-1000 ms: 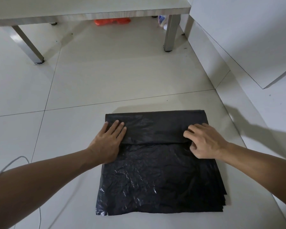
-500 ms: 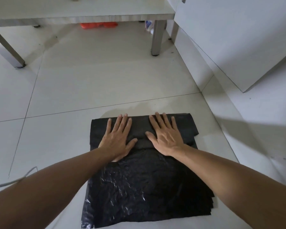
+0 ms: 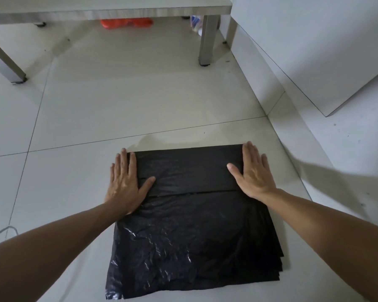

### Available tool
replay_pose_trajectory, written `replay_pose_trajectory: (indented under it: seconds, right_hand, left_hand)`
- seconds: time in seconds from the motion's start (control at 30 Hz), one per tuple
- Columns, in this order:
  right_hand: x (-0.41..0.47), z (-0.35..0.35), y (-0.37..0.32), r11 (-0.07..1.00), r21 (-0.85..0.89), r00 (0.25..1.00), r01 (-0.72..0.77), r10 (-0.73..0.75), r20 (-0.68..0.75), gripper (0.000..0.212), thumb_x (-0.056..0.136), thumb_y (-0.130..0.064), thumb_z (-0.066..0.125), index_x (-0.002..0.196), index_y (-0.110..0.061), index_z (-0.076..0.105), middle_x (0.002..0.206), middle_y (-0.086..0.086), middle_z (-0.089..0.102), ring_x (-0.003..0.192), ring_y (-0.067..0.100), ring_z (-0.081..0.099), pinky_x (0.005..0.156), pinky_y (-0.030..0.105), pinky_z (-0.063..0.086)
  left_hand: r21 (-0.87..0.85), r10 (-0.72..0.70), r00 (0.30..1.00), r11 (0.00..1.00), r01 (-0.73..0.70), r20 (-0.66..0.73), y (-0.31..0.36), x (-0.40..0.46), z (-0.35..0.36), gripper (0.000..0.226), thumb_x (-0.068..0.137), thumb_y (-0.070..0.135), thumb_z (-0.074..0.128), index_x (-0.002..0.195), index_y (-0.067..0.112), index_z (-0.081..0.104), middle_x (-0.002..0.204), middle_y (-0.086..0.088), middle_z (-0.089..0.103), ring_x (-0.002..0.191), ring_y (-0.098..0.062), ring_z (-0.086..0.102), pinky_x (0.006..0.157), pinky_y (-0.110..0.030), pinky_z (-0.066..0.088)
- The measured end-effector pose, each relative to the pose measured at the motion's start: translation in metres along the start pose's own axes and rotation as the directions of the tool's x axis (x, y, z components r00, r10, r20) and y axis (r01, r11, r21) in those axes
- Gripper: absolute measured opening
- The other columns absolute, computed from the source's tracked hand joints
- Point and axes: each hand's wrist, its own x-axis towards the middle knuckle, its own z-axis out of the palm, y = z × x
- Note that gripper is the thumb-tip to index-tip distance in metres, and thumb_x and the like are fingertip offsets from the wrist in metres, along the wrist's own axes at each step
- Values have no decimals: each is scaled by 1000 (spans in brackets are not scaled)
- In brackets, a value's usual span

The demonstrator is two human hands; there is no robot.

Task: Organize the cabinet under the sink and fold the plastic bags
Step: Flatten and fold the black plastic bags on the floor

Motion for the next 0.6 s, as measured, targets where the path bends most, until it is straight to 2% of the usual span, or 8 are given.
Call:
replay_pose_trajectory:
  seconds: [0.03,0.1,0.17,0.23,0.33,0.43,0.5,0.6]
  right_hand:
    - [-1,-4,-4,996,73,997,-54,58,-55,84,96,-60,32,155,-11,1,163,9,5,150,25,7,122,43,10]
    - [-2,-13,-11,960,214,970,-179,209,-127,74,95,-45,52,149,-6,19,150,15,36,137,35,35,112,48,33]
    - [-4,-23,-18,906,344,954,-245,288,-79,55,93,-30,57,136,-6,32,126,17,55,117,38,52,95,49,48]
    - [-6,-30,-25,855,442,953,-272,302,4,43,93,-17,56,129,-8,34,106,13,58,102,35,59,83,43,52]
    - [-10,-36,-30,847,447,954,-288,295,55,43,93,-9,54,131,-7,33,97,9,55,92,30,58,75,36,46]
    - [-9,-39,-26,890,380,967,-253,247,66,43,89,-8,58,126,-5,36,106,11,53,97,31,56,74,34,44]
    - [-3,-44,-21,964,198,982,-181,166,90,59,83,-17,68,131,-6,35,128,12,42,116,34,49,85,40,47]
    - [12,-58,-21,996,-87,967,38,-15,256,101,72,-38,81,150,-18,20,158,3,13,145,34,16,110,49,32]
  left_hand:
    - [-90,-105,994,990,104,-8,6,1,-4,94,90,65,40,153,10,-2,161,-12,-12,148,-31,-6,121,-45,2]
    - [-271,-341,940,906,326,-9,17,4,-13,88,88,45,60,150,7,10,159,-13,7,143,-37,12,117,-51,17]
    - [-402,-473,881,804,438,14,28,4,-23,67,85,27,63,138,5,28,147,-14,31,131,-37,28,106,-53,33]
    - [-476,-509,858,739,477,70,36,3,-26,52,86,16,58,130,5,33,133,-13,40,121,-36,37,98,-51,41]
    - [-527,-484,863,701,481,143,38,1,-26,53,86,12,55,132,7,31,131,-15,43,118,-37,44,97,-52,45]
    - [-567,-465,870,677,469,164,33,-1,-29,59,83,15,60,133,8,31,131,-13,44,118,-35,47,96,-52,46]
    - [-501,-414,898,753,428,145,30,-3,-35,76,80,23,70,140,8,25,143,-15,33,128,-37,39,103,-53,41]
    - [-192,-124,977,969,156,172,31,4,-52,117,72,39,81,153,15,0,160,-13,-16,147,-37,-3,119,-50,13]
